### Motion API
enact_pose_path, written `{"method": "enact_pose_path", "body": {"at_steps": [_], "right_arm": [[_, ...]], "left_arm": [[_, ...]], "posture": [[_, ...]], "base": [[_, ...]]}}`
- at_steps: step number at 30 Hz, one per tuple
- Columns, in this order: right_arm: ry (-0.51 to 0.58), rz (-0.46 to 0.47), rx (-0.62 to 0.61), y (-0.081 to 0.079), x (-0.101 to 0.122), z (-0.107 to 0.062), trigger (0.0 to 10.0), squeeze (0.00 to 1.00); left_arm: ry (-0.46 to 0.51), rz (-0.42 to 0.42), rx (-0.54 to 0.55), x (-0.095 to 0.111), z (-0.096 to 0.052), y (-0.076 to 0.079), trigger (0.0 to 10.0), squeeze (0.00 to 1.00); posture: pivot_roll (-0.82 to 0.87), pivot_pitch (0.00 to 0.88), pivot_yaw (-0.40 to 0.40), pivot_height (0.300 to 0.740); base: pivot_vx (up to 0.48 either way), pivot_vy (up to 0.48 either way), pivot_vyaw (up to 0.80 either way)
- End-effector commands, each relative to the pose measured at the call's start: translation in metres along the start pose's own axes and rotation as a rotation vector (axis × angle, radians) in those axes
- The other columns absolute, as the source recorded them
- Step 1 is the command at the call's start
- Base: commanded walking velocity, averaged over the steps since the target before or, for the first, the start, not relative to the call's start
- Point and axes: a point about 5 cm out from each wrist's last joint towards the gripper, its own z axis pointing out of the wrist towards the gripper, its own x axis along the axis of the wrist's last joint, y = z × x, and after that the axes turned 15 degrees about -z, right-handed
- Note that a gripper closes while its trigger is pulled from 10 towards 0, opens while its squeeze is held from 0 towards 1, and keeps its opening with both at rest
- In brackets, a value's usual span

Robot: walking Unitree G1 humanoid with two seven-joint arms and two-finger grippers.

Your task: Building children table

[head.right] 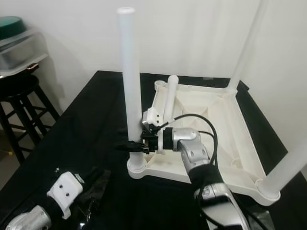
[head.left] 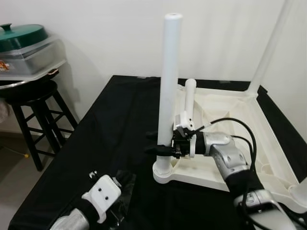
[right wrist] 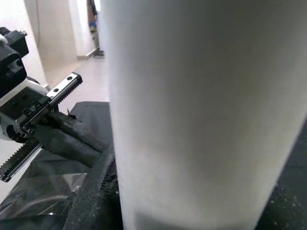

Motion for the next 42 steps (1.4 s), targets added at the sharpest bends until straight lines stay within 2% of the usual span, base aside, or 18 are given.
{"method": "enact_pose_path", "body": {"at_steps": [1,3,4,5,7,8,9,10,11,17,18,21,22,23,28,29,34,42], "right_arm": [[-0.046,0.013,-0.036,-0.013,-0.013,-0.003,0.0,0.0],[-0.112,0.049,-0.278,-0.033,-0.033,-0.005,0.0,0.0],[-0.112,0.049,-0.278,-0.033,-0.033,-0.005,0.0,0.0],[-0.126,0.094,-0.538,-0.047,-0.036,-0.005,0.0,0.0],[-0.344,0.208,-0.992,-0.083,-0.048,-0.02,0.0,0.0],[-0.425,0.198,-1.05,-0.104,-0.05,-0.02,0.0,0.0],[-0.425,0.198,-1.05,-0.104,-0.05,-0.02,0.0,0.0],[-0.456,0.207,-0.993,-0.124,-0.051,-0.004,0.0,0.0],[-0.436,0.229,-0.985,-0.126,-0.051,0.004,0.0,0.0],[-0.429,0.215,-1.028,-0.095,-0.061,0.017,0.0,0.0],[-0.439,0.213,-1.037,-0.086,-0.06,0.015,10.0,0.0],[-0.409,0.214,-1.023,-0.079,-0.054,0.017,10.0,0.0],[-0.365,0.204,-0.983,-0.071,-0.046,0.021,10.0,0.82],[-0.344,0.205,-0.95,-0.069,-0.045,0.023,10.0,1.0],[-0.277,0.169,-0.798,-0.056,-0.035,0.026,10.0,1.0],[-0.238,0.135,-0.724,-0.049,-0.029,0.025,10.0,0.07],[-0.151,-0.016,-0.385,-0.032,-0.015,0.019,10.0,0.0],[-0.178,-0.006,-0.242,-0.007,-0.021,-0.003,10.0,0.0]], "left_arm": [[-0.026,-0.009,0.012,-0.007,0.0,0.0,10.0,0.0],[-0.056,-0.014,-0.002,-0.019,0.0,0.009,10.0,0.0],[-0.056,-0.014,-0.002,-0.019,0.0,0.009,10.0,0.0],[-0.041,-0.064,0.007,-0.015,0.0,0.013,10.0,0.0],[-0.036,-0.096,-0.015,-0.008,0.0,0.018,10.0,0.0],[-0.034,-0.093,-0.032,-0.006,0.001,0.02,10.0,0.0],[-0.034,-0.093,-0.032,-0.006,0.001,0.02,10.0,0.0],[-0.031,-0.094,-0.037,-0.004,0.007,0.019,10.0,0.0],[-0.027,-0.081,-0.049,-0.004,0.011,0.019,10.0,0.0],[-0.055,0.019,-0.06,-0.023,0.026,0.017,10.0,0.0],[-0.049,0.009,-0.047,-0.021,0.03,0.015,10.0,0.0],[-0.038,0.008,-0.046,-0.019,0.035,0.014,10.0,0.0],[-0.028,0.013,-0.049,-0.017,0.042,0.013,10.0,0.0],[-0.035,0.026,-0.048,-0.019,0.044,0.012,10.0,0.0],[-0.041,0.032,-0.02,-0.02,0.049,0.007,10.0,0.0],[-0.042,0.035,-0.01,-0.019,0.051,0.005,10.0,0.0],[-0.057,0.064,-0.014,-0.023,0.053,-0.001,10.0,0.0],[-0.069,0.066,-0.018,-0.03,0.056,-0.003,10.0,0.0]], "posture": [[0.0,0.007,-0.025,0.74],[-0.02,0.0,-0.034,0.74],[-0.02,0.0,-0.034,0.74],[-0.03,0.003,-0.025,0.74],[-0.06,0.023,-0.01,0.74],[-0.07,0.038,0.0,0.74],[-0.07,0.038,0.0,0.74],[-0.09,0.024,0.017,0.74],[-0.09,0.021,0.016,0.74],[-0.08,0.0,0.015,0.74],[-0.07,0.0,0.0,0.74],[-0.06,0.0,-0.006,0.74],[-0.06,0.0,-0.013,0.74],[-0.06,0.0,-0.011,0.74],[-0.05,0.0,-0.014,0.74],[-0.04,0.0,-0.012,0.74],[-0.02,0.0,-0.004,0.74],[-0.01,0.0,-0.012,0.74]], "base": [[0.0,0.0,0.0],[0.0,0.0,0.0],[0.0,0.0,0.0],[0.0,0.0,0.0],[0.0,0.0,0.0],[0.0,0.0,0.0],[0.0,0.0,0.0],[0.0,0.0,0.0],[0.0,0.0,0.0],[0.0,0.0,0.0],[0.0,0.0,0.0],[0.0,0.0,0.0],[0.0,0.0,0.0],[0.0,0.0,0.0],[0.0,0.0,0.0],[0.0,0.0,0.0],[0.0,0.0,0.0],[0.0,0.0,0.0]]}}
